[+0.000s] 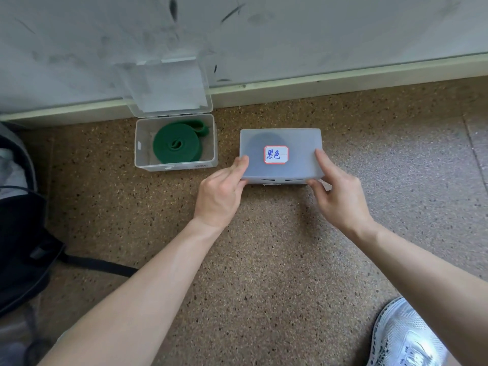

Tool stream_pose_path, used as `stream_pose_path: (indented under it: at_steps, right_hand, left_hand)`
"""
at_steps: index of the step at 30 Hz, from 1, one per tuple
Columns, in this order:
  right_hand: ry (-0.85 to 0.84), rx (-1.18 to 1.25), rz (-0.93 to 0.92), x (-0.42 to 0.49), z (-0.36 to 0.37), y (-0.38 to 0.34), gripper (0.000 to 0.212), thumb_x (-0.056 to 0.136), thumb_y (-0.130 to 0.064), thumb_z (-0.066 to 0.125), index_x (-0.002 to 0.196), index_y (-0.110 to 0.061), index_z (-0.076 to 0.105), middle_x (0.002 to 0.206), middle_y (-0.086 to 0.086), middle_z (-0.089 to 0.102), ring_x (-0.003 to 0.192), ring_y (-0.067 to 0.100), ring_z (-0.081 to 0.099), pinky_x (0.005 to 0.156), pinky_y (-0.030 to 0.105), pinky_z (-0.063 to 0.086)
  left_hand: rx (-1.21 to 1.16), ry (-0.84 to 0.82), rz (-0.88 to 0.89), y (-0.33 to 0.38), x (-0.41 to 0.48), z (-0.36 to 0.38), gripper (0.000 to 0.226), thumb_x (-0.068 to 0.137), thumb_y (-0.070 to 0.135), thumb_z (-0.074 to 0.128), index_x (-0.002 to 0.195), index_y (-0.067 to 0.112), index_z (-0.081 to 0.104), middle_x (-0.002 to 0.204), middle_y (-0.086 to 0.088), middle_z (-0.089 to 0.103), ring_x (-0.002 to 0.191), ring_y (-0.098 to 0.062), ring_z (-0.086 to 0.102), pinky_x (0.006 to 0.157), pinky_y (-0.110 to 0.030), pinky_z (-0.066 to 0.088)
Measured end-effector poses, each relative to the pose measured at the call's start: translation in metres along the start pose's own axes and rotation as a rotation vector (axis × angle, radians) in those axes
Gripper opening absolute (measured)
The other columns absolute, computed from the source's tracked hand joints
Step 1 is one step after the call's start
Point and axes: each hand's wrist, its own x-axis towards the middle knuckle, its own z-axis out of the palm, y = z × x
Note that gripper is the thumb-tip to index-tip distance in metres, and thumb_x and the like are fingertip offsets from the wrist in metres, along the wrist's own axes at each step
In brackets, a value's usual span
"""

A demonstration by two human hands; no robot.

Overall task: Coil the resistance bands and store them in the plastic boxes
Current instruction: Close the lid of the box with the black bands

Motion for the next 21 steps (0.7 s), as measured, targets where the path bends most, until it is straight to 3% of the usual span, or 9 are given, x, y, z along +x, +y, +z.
stream_pose_path:
  at_steps: [5, 7, 10, 14, 16, 21]
  right_hand:
    - [0.009, -0.062, -0.043, -0.003, 0.0, 0.002, 0.068, 0.085, -0.011, 0.078, 0.146, -0.005, 0.048, 0.141, 0.017, 0.059, 0.105, 0.035, 0.072, 0.092, 0.031, 0.048]
    - [0.006, -0.041, 0.0, -0.002, 0.0, -0.004, 0.075, 0.08, -0.019, 0.085, 0.146, -0.007, 0.05, 0.14, 0.017, 0.06, 0.11, 0.031, 0.07, 0.097, 0.037, 0.053]
    - [0.049, 0.022, 0.123, 0.005, 0.002, -0.013, 0.079, 0.076, -0.027, 0.088, 0.145, -0.011, 0.052, 0.14, 0.016, 0.061, 0.119, 0.028, 0.066, 0.104, 0.037, 0.049]
    - [0.079, -0.027, 0.115, 0.004, 0.014, -0.02, 0.081, 0.08, -0.028, 0.084, 0.148, -0.007, 0.046, 0.148, 0.018, 0.052, 0.128, 0.034, 0.059, 0.106, 0.044, 0.048]
    - [0.075, -0.033, 0.146, 0.002, 0.02, -0.022, 0.09, 0.077, -0.034, 0.086, 0.15, -0.008, 0.041, 0.153, 0.017, 0.046, 0.133, 0.034, 0.054, 0.107, 0.043, 0.044]
    - [0.178, -0.038, 0.183, 0.004, 0.03, -0.03, 0.092, 0.072, -0.036, 0.089, 0.148, -0.006, 0.045, 0.147, 0.014, 0.053, 0.127, 0.031, 0.055, 0.099, 0.032, 0.04]
  left_hand:
    - [0.069, 0.023, 0.13, -0.007, -0.005, 0.001, 0.052, 0.073, 0.001, 0.085, 0.121, -0.002, 0.068, 0.109, -0.02, 0.074, 0.093, -0.029, 0.075, 0.082, -0.035, 0.059]
    - [0.08, 0.021, 0.159, -0.011, -0.005, 0.002, 0.047, 0.079, 0.003, 0.079, 0.124, -0.003, 0.067, 0.111, -0.02, 0.073, 0.094, -0.029, 0.074, 0.082, -0.036, 0.059]
    - [0.085, 0.014, 0.158, -0.013, -0.003, 0.006, 0.04, 0.087, 0.006, 0.066, 0.126, -0.003, 0.066, 0.114, -0.021, 0.073, 0.095, -0.029, 0.074, 0.082, -0.037, 0.06]
    - [0.089, 0.01, 0.134, -0.012, 0.002, 0.007, 0.039, 0.089, 0.011, 0.061, 0.125, -0.001, 0.066, 0.113, -0.02, 0.073, 0.094, -0.029, 0.074, 0.082, -0.036, 0.059]
    - [0.09, 0.005, 0.139, -0.013, 0.003, 0.007, 0.039, 0.089, 0.011, 0.062, 0.125, -0.001, 0.066, 0.113, -0.02, 0.073, 0.094, -0.029, 0.074, 0.081, -0.036, 0.059]
    - [0.085, 0.015, 0.152, -0.013, 0.003, 0.008, 0.038, 0.089, 0.01, 0.063, 0.125, -0.001, 0.066, 0.113, -0.021, 0.073, 0.093, -0.029, 0.074, 0.079, -0.037, 0.06]
